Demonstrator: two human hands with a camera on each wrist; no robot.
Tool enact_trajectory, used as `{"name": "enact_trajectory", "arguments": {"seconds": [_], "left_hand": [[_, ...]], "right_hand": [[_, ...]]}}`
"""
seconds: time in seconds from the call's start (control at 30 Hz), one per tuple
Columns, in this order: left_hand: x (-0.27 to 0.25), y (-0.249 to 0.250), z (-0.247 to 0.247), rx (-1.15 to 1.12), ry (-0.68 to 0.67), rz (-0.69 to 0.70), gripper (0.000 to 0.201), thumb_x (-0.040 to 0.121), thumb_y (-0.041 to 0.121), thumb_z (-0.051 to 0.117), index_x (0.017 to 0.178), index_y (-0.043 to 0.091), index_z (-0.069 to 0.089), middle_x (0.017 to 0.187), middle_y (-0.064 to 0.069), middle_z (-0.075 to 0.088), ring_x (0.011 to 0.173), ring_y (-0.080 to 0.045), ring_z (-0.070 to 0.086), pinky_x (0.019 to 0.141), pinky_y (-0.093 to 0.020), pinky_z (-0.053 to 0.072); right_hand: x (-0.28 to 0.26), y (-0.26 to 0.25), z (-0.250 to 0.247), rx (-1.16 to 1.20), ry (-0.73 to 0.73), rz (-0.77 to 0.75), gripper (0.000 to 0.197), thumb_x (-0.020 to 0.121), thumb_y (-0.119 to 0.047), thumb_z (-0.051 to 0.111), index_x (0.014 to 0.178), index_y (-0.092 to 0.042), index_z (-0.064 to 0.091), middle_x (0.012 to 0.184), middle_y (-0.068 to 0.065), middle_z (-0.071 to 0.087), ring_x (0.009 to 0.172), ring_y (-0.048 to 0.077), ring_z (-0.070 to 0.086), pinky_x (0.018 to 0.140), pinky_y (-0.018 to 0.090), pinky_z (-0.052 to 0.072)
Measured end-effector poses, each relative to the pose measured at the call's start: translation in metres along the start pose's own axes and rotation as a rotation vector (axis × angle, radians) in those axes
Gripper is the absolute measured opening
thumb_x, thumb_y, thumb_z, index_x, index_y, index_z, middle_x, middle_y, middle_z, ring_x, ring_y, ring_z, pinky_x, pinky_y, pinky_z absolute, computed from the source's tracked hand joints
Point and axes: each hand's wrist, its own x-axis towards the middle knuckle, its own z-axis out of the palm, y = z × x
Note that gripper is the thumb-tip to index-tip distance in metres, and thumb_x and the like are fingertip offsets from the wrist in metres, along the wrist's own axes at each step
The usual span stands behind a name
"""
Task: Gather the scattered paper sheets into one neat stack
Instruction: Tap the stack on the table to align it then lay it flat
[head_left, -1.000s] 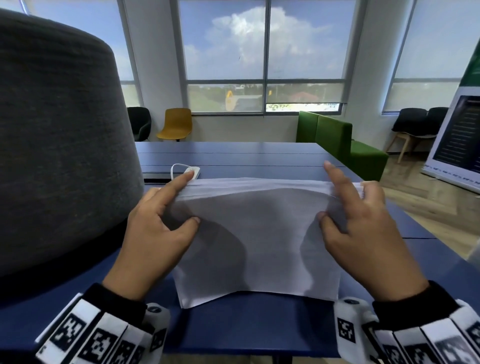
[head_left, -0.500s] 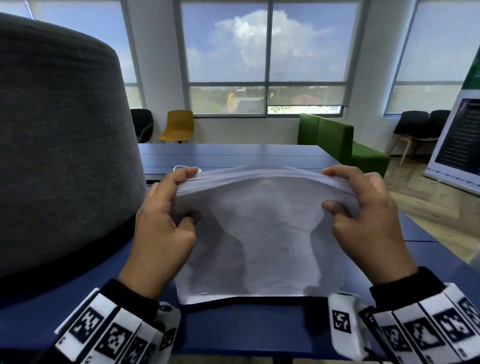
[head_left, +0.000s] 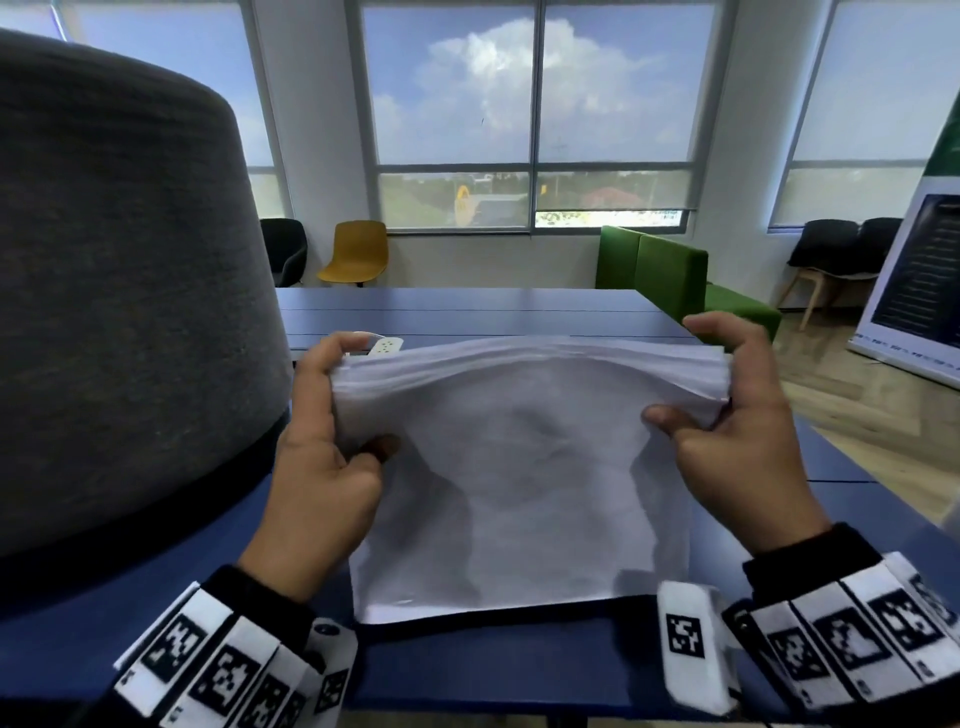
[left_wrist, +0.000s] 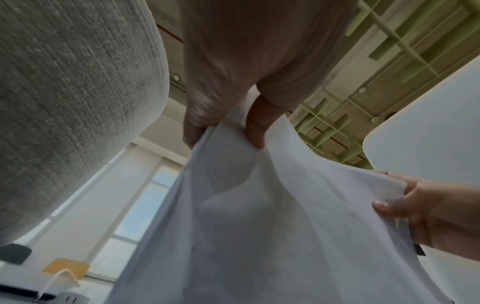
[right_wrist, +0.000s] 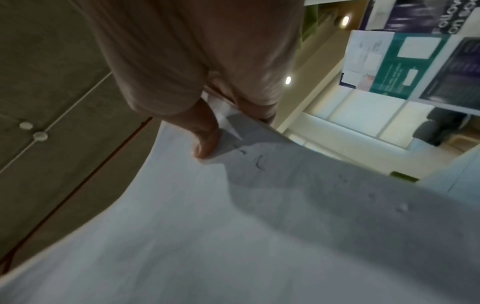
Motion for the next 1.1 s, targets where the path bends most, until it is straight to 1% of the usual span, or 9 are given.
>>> {"name": "enact_trajectory", "arguments": {"seconds": [0.17, 0.3, 0.43, 0.5, 0.63, 0.73, 0.87, 0.97, 1.1], "left_hand": [[-0.008, -0.008, 0.001, -0.109, 0.122, -0.059, 0.092, 0.072, -0.025, 0.066, 0.121, 0.049, 0.041, 0.120, 0.018, 0.052, 0.113, -0.008, 0.055, 0.101, -0.041, 0.050], [-0.020, -0.016, 0.009, -0.207, 0.241, -0.128, 0.090, 0.062, -0.005, 0.074, 0.121, 0.053, 0.040, 0.128, 0.004, 0.049, 0.111, -0.010, 0.056, 0.096, -0.040, 0.052], [-0.023, -0.021, 0.007, -0.277, 0.316, -0.203, 0.097, 0.058, 0.000, 0.079, 0.122, 0.059, 0.035, 0.132, -0.007, 0.049, 0.111, -0.018, 0.060, 0.085, -0.031, 0.056], [-0.018, -0.016, 0.005, -0.170, 0.287, -0.226, 0.102, 0.056, 0.003, 0.082, 0.122, 0.061, 0.030, 0.128, -0.010, 0.055, 0.112, -0.022, 0.061, 0.088, -0.034, 0.055], [0.004, 0.018, 0.001, 0.156, 0.147, -0.089, 0.108, 0.058, 0.028, 0.091, 0.142, 0.046, 0.024, 0.147, 0.013, 0.035, 0.138, -0.008, 0.034, 0.113, -0.035, 0.032], [0.026, 0.041, 0.014, 0.162, -0.080, -0.047, 0.107, 0.053, 0.051, 0.084, 0.144, 0.038, 0.029, 0.143, 0.020, 0.043, 0.131, 0.002, 0.040, 0.103, -0.022, 0.035], [0.038, 0.043, 0.037, -0.079, -0.047, -0.041, 0.047, 0.067, 0.017, 0.087, 0.105, 0.031, 0.064, 0.094, 0.021, 0.073, 0.087, 0.009, 0.066, 0.074, -0.011, 0.051], [0.032, 0.033, 0.043, -0.140, 0.052, -0.034, 0.031, 0.070, 0.009, 0.084, 0.089, 0.028, 0.069, 0.088, 0.003, 0.074, 0.077, -0.006, 0.067, 0.069, -0.021, 0.056], [0.023, 0.023, 0.045, -0.273, 0.143, -0.122, 0.021, 0.073, 0.001, 0.079, 0.086, 0.015, 0.071, 0.075, 0.004, 0.074, 0.067, -0.008, 0.065, 0.062, -0.030, 0.057]], "right_hand": [[0.025, -0.015, -0.005, 0.157, -0.052, 0.100, 0.043, 0.069, 0.011, 0.076, 0.088, -0.027, 0.070, 0.090, -0.005, 0.073, 0.080, 0.012, 0.067, 0.083, 0.043, 0.058], [0.042, -0.031, -0.005, 0.058, -0.157, 0.014, 0.040, 0.072, 0.009, 0.075, 0.085, -0.029, 0.071, 0.080, -0.010, 0.072, 0.076, 0.004, 0.064, 0.078, 0.032, 0.055], [0.059, -0.055, -0.006, -0.072, -0.247, -0.078, 0.026, 0.073, 0.006, 0.075, 0.091, -0.013, 0.071, 0.086, 0.001, 0.072, 0.077, 0.006, 0.062, 0.075, 0.028, 0.053], [0.068, -0.067, -0.005, -0.156, -0.283, -0.137, 0.017, 0.073, 0.004, 0.073, 0.084, -0.009, 0.069, 0.075, -0.006, 0.068, 0.069, 0.000, 0.056, 0.067, 0.023, 0.048], [0.083, -0.093, 0.005, -0.340, -0.351, -0.316, 0.011, 0.070, -0.006, 0.070, 0.072, -0.003, 0.059, 0.068, 0.012, 0.062, 0.066, 0.008, 0.051, 0.058, 0.033, 0.046], [0.085, -0.113, 0.020, -0.460, -0.439, -0.446, 0.009, 0.067, -0.003, 0.063, 0.070, 0.000, 0.055, 0.068, 0.018, 0.059, 0.066, 0.012, 0.051, 0.058, 0.036, 0.045], [0.079, -0.127, 0.040, -0.591, -0.524, -0.556, 0.010, 0.067, -0.005, 0.060, 0.068, -0.011, 0.051, 0.068, 0.001, 0.053, 0.073, 0.021, 0.055, 0.059, 0.032, 0.040], [0.075, -0.124, 0.049, -0.570, -0.521, -0.593, 0.012, 0.067, -0.008, 0.061, 0.075, -0.014, 0.054, 0.074, -0.005, 0.050, 0.078, 0.021, 0.055, 0.063, 0.031, 0.039], [0.057, -0.096, 0.056, -0.557, -0.334, -0.570, 0.057, 0.073, -0.028, 0.072, 0.127, -0.019, 0.056, 0.117, 0.001, 0.060, 0.111, 0.023, 0.056, 0.094, 0.043, 0.045]]}}
